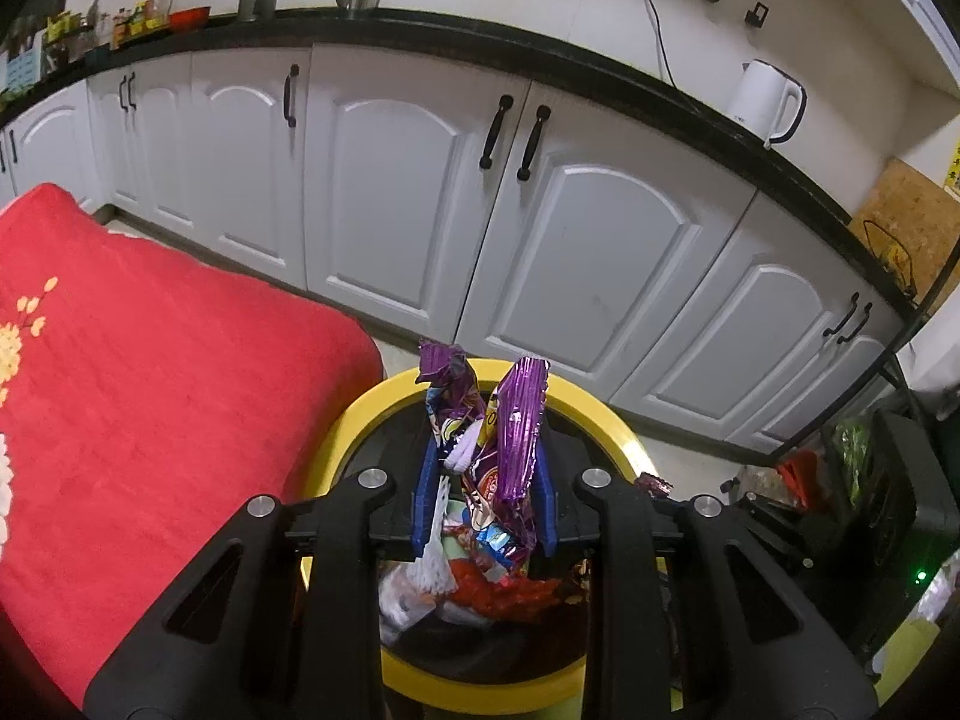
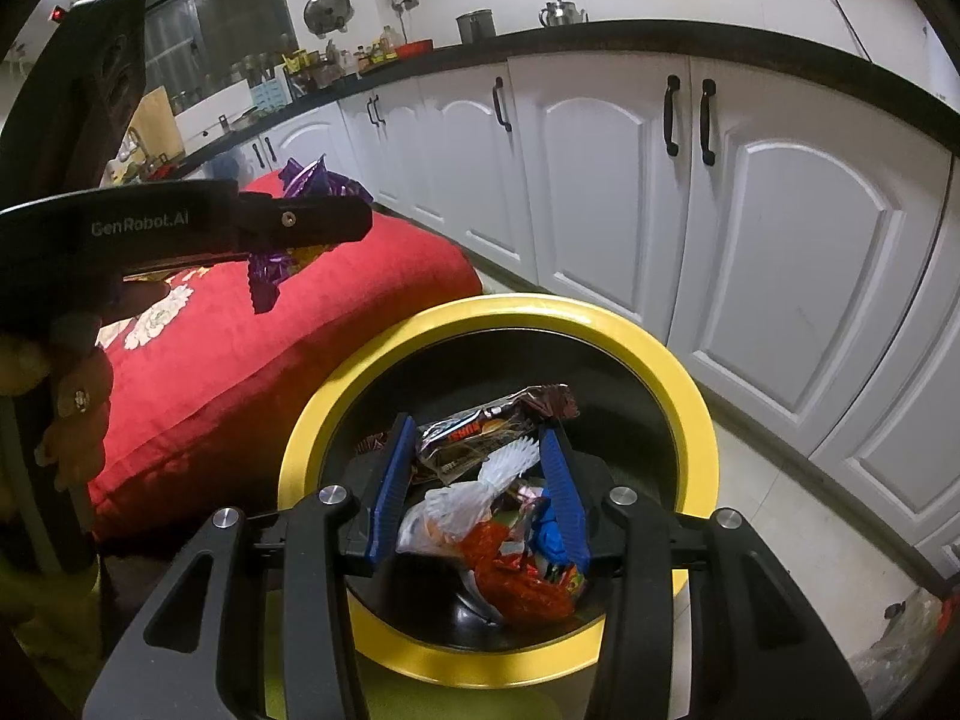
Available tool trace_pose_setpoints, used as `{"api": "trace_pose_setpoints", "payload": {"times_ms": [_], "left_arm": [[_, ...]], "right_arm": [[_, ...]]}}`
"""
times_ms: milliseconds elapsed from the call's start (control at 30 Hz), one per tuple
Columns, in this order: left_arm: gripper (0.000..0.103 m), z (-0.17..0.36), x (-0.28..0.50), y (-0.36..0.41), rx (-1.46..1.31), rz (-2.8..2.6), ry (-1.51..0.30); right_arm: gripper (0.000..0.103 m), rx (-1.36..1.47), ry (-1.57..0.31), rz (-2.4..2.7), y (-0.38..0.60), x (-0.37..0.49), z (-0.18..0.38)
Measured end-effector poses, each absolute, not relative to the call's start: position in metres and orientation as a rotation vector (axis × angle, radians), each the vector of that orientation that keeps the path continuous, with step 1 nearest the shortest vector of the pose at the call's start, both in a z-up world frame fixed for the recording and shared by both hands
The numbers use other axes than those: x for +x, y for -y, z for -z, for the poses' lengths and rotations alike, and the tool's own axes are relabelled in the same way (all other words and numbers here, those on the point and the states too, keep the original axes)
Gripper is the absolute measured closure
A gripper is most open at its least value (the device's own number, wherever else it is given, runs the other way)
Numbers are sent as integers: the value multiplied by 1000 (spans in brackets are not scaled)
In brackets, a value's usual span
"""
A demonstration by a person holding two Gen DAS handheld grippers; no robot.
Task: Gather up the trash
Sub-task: 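Open both tools to drop the purple wrapper and chocolate bar into the bin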
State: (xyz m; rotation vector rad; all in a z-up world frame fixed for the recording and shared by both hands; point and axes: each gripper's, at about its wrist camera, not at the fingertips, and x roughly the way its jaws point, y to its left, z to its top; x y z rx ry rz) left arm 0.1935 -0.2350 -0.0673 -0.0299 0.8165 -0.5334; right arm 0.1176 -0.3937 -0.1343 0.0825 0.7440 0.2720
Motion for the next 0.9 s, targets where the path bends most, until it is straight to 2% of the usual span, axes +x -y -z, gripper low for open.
{"api": "trace_pose_setpoints", "payload": {"times_ms": [400,467,500,567,700,767,900], "left_arm": [[80,75,198,235,-31,521,-848],[77,75,197,236,-27,515,-849],[75,75,197,236,-26,511,-851],[64,75,197,234,-30,501,-855],[53,74,198,229,-35,482,-860],[40,74,197,227,-38,472,-861],[25,70,195,220,-50,448,-856]], "right_arm": [[60,100,-757,-245,398,122,140],[47,102,-758,-237,400,121,140],[44,102,-754,-230,401,121,140],[40,103,-749,-222,404,120,139],[36,105,-746,-203,410,117,137],[34,108,-744,-193,413,116,136],[31,108,-733,-179,417,112,131]]}}
